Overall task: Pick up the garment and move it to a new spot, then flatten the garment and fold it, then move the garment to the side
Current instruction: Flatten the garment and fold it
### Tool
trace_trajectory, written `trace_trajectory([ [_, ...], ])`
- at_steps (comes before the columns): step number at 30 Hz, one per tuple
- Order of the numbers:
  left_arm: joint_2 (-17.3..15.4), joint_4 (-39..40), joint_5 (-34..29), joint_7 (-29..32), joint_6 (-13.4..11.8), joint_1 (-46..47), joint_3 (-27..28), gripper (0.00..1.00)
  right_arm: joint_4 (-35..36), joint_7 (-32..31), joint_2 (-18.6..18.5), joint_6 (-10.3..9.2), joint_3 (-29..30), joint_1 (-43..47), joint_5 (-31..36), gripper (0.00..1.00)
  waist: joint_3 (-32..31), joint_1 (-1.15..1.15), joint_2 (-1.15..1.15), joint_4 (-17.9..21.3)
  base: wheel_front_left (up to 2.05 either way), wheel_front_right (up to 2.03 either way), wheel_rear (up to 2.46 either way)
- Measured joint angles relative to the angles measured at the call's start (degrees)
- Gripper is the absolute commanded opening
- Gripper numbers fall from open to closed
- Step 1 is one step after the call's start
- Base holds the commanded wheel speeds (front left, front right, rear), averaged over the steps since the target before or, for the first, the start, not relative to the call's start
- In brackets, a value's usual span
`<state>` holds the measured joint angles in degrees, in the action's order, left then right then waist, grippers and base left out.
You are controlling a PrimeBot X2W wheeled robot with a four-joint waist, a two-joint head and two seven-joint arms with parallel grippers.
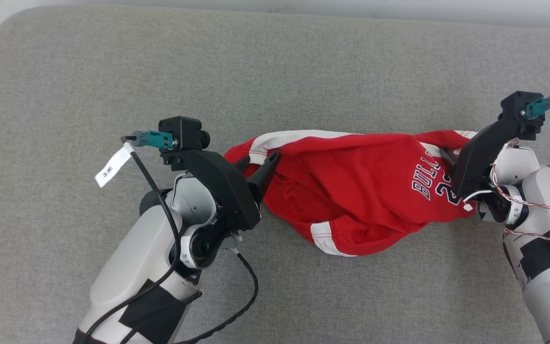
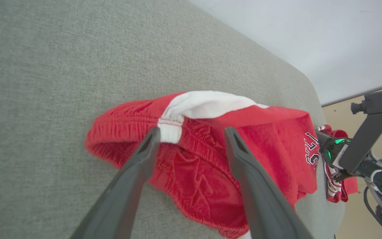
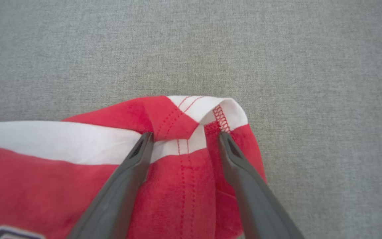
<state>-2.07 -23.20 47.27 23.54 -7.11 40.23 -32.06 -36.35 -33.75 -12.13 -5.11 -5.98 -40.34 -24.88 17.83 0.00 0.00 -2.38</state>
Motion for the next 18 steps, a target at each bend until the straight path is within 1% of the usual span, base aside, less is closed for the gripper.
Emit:
trace_trajectory([
  [5,0.0,-1.0,-1.0,-0.7,0.0,0.3,-1.0,1.0,0.9,0.5,0.1,0.08,-0.1,-0.3,0.0,1.0,1.2,0.0,0.0,0.6,0.0,0.0,0.0],
  [10,0.0,-3.4,-4.1,-1.5,0.0,1.2,-2.5,1.0,0.8,1.0,0.1,0.15,-0.1,-0.8,0.0,1.0,1.7,0.0,0.0,1.0,0.0,0.0,0.0],
  [18,0.0,-5.9,-6.2,-4.9,0.0,1.9,-1.8,1.0,0.5,1.5,0.2,0.15,-0.1,-1.0,0.0,1.0,1.9,0.0,0.0,1.4,0.0,0.0,0.0],
])
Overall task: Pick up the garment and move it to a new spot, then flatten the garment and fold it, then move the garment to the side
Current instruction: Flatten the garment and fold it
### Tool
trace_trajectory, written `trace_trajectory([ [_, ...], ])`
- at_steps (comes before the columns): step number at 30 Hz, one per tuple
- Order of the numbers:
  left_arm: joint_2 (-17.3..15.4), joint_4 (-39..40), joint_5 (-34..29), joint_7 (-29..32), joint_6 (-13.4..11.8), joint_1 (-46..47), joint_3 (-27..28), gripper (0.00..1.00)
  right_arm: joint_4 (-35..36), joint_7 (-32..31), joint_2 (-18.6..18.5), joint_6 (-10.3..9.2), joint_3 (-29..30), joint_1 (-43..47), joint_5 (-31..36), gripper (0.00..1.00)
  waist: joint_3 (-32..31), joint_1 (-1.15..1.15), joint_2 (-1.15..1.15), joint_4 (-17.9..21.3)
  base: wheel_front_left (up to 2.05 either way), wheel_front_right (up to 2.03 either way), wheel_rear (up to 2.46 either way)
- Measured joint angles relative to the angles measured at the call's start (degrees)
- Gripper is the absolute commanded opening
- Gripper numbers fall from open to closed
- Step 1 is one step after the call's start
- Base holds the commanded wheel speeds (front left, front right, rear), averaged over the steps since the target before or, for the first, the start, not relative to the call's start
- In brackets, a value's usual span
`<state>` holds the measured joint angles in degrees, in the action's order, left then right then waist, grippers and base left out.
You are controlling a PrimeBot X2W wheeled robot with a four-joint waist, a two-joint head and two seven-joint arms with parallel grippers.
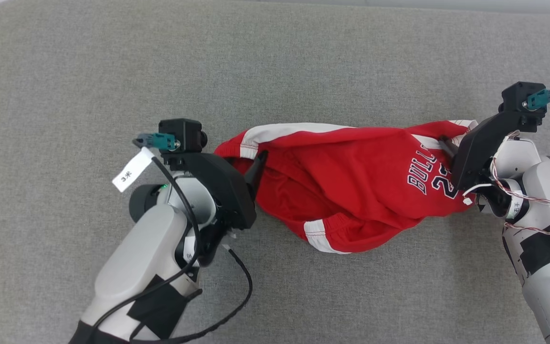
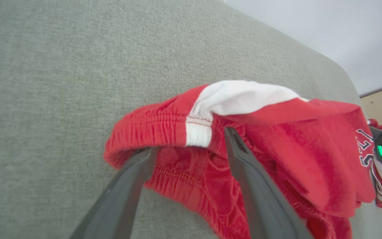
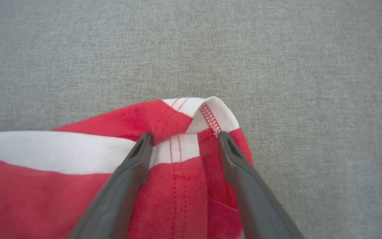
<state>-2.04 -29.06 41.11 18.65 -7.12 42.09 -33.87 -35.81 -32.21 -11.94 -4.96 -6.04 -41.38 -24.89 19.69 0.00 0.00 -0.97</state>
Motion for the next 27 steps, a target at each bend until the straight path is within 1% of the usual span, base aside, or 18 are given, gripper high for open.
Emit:
trace_trajectory([
  [1,0.0,-0.3,-0.4,-0.3,0.0,0.3,0.1,1.0,-0.1,0.0,0.0,0.01,0.0,0.0,0.0,1.0,0.0,0.0,0.0,0.1,0.0,0.0,0.0],
  [2,0.0,-0.5,-0.6,-0.6,0.0,0.7,0.3,0.91,-0.2,0.0,0.0,0.01,0.0,-0.1,0.0,1.0,0.0,0.0,0.0,0.1,0.0,0.0,0.0],
  [3,0.0,-0.6,-0.7,-0.6,0.0,0.8,0.5,0.72,-0.3,0.2,0.0,0.01,0.0,-0.1,0.0,0.96,0.0,0.0,0.0,0.1,0.0,0.0,0.0],
  [5,0.0,-0.8,-0.8,-1.0,0.0,0.8,0.5,0.49,-0.4,0.5,0.0,0.01,0.0,-0.1,0.0,0.94,0.0,0.0,0.0,0.2,0.0,0.0,0.0],
  [7,0.0,-1.3,-0.9,-1.3,0.0,0.8,0.5,0.29,-0.6,0.5,-0.2,0.01,-0.1,-0.1,0.0,0.96,0.0,0.0,0.0,0.2,0.0,0.0,0.0],
  [8,0.0,-1.4,-0.9,-1.5,0.0,0.8,0.5,0.02,-0.6,0.5,-0.4,0.01,-0.2,-0.1,0.1,0.98,0.0,0.0,0.0,0.2,0.0,0.0,0.0],
  [9,0.0,-1.5,-1.0,-1.5,0.0,0.8,0.3,0.0,-0.7,0.5,-0.5,0.03,-0.2,-0.1,0.1,0.99,-0.1,0.0,0.0,0.2,0.0,0.0,0.0],
  [15,0.0,-1.9,-1.0,-1.6,0.0,0.8,-0.5,0.0,-1.3,0.4,-1.0,0.25,-0.6,-0.1,0.3,1.0,-0.5,0.0,0.0,0.1,0.0,0.0,0.0],
  [16,0.0,-1.9,-1.0,-1.6,0.0,0.8,-0.6,0.0,-1.4,0.4,-0.9,0.25,-0.6,-0.1,0.3,0.83,-0.6,0.0,0.0,0.1,0.0,0.0,0.0],
  [17,0.0,-1.9,-1.0,-1.6,0.0,0.8,-0.7,0.0,-1.4,0.4,-0.9,0.25,-0.8,-0.1,0.3,0.53,-0.6,0.0,0.0,0.1,0.0,0.0,0.0],
  [18,0.0,-1.9,-0.9,-1.6,0.0,0.8,-0.8,0.0,-1.5,0.2,-0.8,0.26,-0.9,0.0,0.3,0.37,-0.6,0.0,0.0,0.1,0.0,0.0,0.0],
  [19,0.0,-1.9,-0.8,-1.9,0.0,0.8,-1.0,0.0,-1.5,-0.1,-0.7,0.44,-0.9,0.0,0.3,0.33,-0.7,0.0,0.0,0.0,0.0,0.0,0.0],
  [21,0.0,-2.0,-0.8,-2.0,0.0,0.8,-1.4,0.0,-1.5,-0.1,-0.5,0.62,-1.3,0.0,0.3,0.29,-0.8,0.0,0.0,0.0,0.0,0.0,0.0],
  [23,0.0,-2.1,-0.7,-2.1,0.0,0.8,-1.6,0.0,-1.5,-0.6,-0.2,0.96,-1.6,0.1,0.3,0.29,-0.9,0.0,0.0,0.0,0.0,0.0,0.0],
  [25,0.0,-2.7,-0.5,-2.1,0.0,0.8,-1.7,0.0,-1.6,-0.6,-0.2,1.02,-1.6,0.1,0.3,0.13,-1.1,0.0,0.0,-0.1,0.0,0.0,0.0],
  [26,0.0,-3.0,-0.3,-2.1,0.0,0.8,-1.7,0.0,-1.6,-0.6,-0.2,1.18,-1.6,0.2,0.3,0.0,-1.3,0.0,0.0,-0.1,0.0,0.0,0.0],
  [27,0.0,-3.1,-0.2,-2.1,0.0,0.8,-1.8,0.0,-1.7,-0.6,-0.2,1.26,-1.7,0.4,0.3,0.0,-1.5,0.0,0.0,-0.1,0.0,0.0,0.0],
])
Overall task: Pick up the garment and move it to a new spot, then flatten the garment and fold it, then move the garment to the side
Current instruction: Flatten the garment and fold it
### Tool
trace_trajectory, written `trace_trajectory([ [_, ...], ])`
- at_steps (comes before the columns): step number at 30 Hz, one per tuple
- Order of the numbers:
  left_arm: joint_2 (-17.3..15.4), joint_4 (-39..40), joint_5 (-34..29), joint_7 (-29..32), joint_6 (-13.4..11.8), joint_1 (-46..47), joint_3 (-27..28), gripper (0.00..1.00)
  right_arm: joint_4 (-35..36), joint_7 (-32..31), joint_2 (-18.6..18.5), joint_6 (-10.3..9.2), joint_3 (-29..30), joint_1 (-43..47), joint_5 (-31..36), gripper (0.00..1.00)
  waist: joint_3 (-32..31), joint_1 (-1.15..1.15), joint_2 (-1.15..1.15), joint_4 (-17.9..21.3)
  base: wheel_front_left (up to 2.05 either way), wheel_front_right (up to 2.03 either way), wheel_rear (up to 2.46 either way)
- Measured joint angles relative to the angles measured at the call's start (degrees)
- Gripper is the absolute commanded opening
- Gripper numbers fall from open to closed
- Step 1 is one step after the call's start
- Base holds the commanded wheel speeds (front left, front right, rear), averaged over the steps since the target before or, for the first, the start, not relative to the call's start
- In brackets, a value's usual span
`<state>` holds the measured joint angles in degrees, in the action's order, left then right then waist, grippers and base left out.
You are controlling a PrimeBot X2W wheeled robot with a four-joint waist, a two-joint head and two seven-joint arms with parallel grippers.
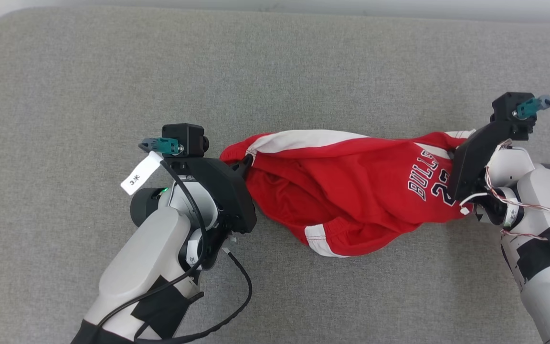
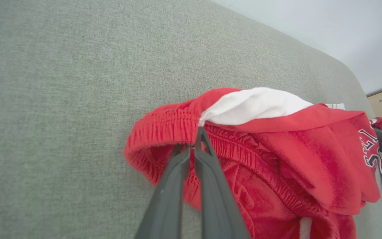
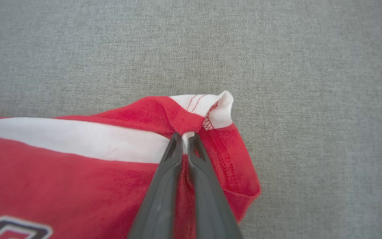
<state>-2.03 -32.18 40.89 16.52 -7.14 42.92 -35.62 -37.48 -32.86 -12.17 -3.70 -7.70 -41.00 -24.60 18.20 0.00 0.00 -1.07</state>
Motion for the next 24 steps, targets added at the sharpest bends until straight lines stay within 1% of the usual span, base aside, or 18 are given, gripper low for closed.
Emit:
trace_trajectory([
  [4,0.0,-0.1,0.1,-1.6,0.0,0.1,0.3,0.0,0.1,0.3,0.0,0.0,0.5,0.6,-0.1,0.0,-0.9,0.0,0.0,0.1,0.0,0.0,0.0],
  [6,0.0,0.2,0.1,-3.4,0.0,1.0,1.2,0.0,0.6,1.5,0.0,-0.08,1.2,0.5,-0.1,0.0,-1.4,0.0,0.0,0.1,0.0,0.0,0.0],
  [11,0.1,1.8,-0.9,-8.6,0.0,6.7,3.0,0.0,2.8,7.2,0.7,-0.85,3.8,-2.3,-0.6,0.0,-2.7,0.0,0.0,0.6,0.0,0.0,0.0],
  [14,0.2,2.6,-2.2,-12.2,0.2,9.5,3.5,0.0,5.0,12.9,1.3,-1.11,5.7,-5.5,-1.2,0.0,-3.7,0.0,0.0,0.9,0.0,0.0,0.0],
  [16,0.1,3.9,-3.5,-15.0,1.4,11.2,3.9,0.0,6.8,16.8,1.7,-1.33,6.9,-7.3,-1.6,0.0,-4.3,0.0,0.0,1.3,0.0,0.0,0.0],
  [18,0.2,4.9,-3.7,-16.7,2.2,12.5,3.8,0.0,7.9,19.1,1.7,-1.31,7.3,-8.1,-1.9,0.0,-4.9,0.0,0.0,1.6,0.0,0.0,0.0],
  [20,0.2,4.2,-4.0,-16.4,2.8,12.4,2.4,0.0,7.4,19.1,1.5,-0.52,6.4,-7.0,-1.9,0.0,-5.6,-0.01,0.01,1.9,0.0,0.0,0.0],
  [21,0.2,3.4,-4.1,-15.5,3.7,11.8,1.3,0.0,6.9,18.6,1.4,-0.07,5.7,-5.7,-1.8,0.0,-5.9,-0.01,0.01,2.0,0.0,0.0,0.0],
  [24,-0.4,0.6,-4.2,-12.8,5.7,6.8,-2.4,0.0,4.7,17.1,1.5,1.08,4.0,0.5,-1.8,0.0,-6.5,0.0,0.0,2.2,0.0,0.0,0.0],
])
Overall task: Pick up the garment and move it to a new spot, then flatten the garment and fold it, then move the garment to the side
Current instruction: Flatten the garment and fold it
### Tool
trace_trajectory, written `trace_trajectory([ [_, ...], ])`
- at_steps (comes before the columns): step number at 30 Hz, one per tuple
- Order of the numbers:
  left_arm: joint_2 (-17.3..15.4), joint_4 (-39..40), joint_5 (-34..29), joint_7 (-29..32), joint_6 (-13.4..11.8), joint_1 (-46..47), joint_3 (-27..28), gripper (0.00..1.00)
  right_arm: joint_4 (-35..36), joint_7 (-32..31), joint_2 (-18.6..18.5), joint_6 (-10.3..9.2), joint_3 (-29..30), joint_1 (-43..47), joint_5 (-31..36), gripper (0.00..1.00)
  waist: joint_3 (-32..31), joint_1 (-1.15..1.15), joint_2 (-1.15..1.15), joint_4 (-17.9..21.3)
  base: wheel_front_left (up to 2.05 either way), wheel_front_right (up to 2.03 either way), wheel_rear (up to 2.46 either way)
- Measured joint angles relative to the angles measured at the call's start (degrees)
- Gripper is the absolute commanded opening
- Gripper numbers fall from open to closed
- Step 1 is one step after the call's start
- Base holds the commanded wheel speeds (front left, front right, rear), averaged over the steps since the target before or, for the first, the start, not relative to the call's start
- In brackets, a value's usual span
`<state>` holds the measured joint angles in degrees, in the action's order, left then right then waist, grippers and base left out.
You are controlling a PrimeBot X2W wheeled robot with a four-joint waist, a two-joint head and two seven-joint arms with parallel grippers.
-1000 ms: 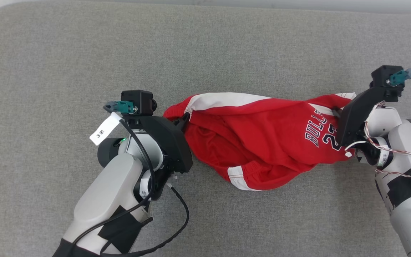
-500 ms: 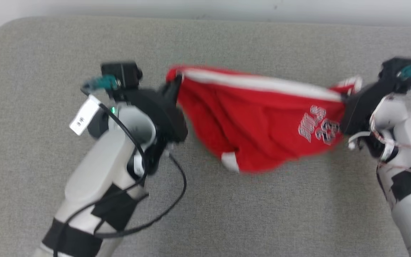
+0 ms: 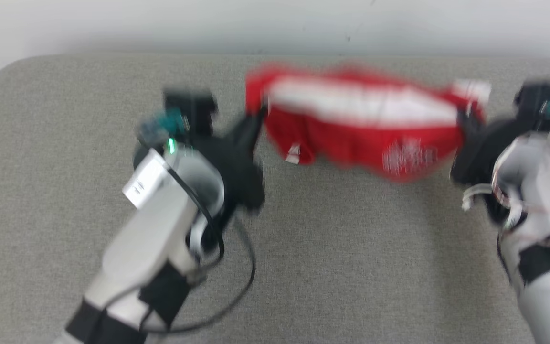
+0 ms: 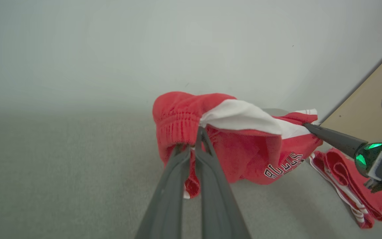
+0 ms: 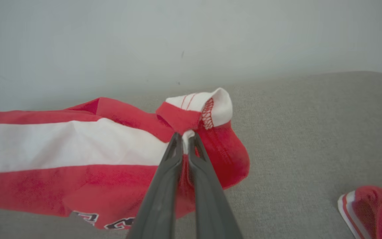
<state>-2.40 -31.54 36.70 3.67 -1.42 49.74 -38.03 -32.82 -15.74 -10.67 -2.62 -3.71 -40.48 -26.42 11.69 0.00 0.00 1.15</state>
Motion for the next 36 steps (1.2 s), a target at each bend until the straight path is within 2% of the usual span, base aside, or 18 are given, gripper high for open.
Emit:
trace_trajectory([
  [4,-2.3,-3.0,0.0,3.4,3.2,-6.6,-3.9,0.0,-2.4,-1.1,-0.7,0.97,-0.8,5.8,0.2,0.0,-0.2,0.0,0.0,0.0,0.0,0.0,0.0],
  [5,-2.8,-3.3,0.0,3.9,3.7,-7.4,-4.4,0.0,-2.5,-1.5,-0.7,1.2,-0.8,6.4,0.2,0.1,-0.3,0.0,0.0,0.0,0.0,0.0,0.0],
  [6,-3.2,-3.6,0.1,4.5,4.3,-7.8,-4.8,0.0,-2.6,-2.0,-0.7,1.62,-0.8,7.0,0.2,0.5,-0.3,0.0,0.0,0.0,0.0,0.0,0.0],
  [7,-3.3,-3.7,0.1,4.9,4.5,-8.2,-4.9,0.0,-2.8,-2.5,-0.7,2.15,-0.8,7.5,-0.1,1.0,-0.3,0.0,0.0,-0.1,0.0,0.0,0.0],
  [16,-4.1,-4.6,1.1,6.8,5.9,-8.5,-5.2,0.0,-3.5,-6.5,-2.0,3.58,-1.8,13.1,-0.6,1.0,-2.1,0.0,0.0,-0.6,0.0,0.0,0.0],
  [22,-4.7,-4.6,1.5,7.0,6.1,-10.6,-5.1,0.0,-1.0,-7.7,-1.9,3.61,-2.2,14.3,-0.6,1.0,-3.6,0.0,0.0,-0.5,0.0,0.0,0.0],
  [33,-4.1,-2.6,1.7,8.5,6.1,-10.8,-5.3,0.0,1.5,-9.3,-1.4,2.05,0.3,14.1,-2.7,1.0,-3.6,0.0,0.0,-0.1,0.0,0.0,0.0],
  [34,-4.0,-2.4,1.7,8.7,6.1,-10.8,-5.4,0.0,1.5,-9.7,-1.5,2.03,0.4,14.1,-2.9,0.96,-3.3,0.0,0.0,-0.1,0.0,0.0,0.0],
  [36,-3.8,-2.1,1.7,9.0,6.1,-10.8,-5.6,0.0,1.6,-10.1,-1.4,1.57,0.6,14.0,-3.1,0.95,-2.8,0.0,0.0,-0.3,0.0,0.0,0.0],
])
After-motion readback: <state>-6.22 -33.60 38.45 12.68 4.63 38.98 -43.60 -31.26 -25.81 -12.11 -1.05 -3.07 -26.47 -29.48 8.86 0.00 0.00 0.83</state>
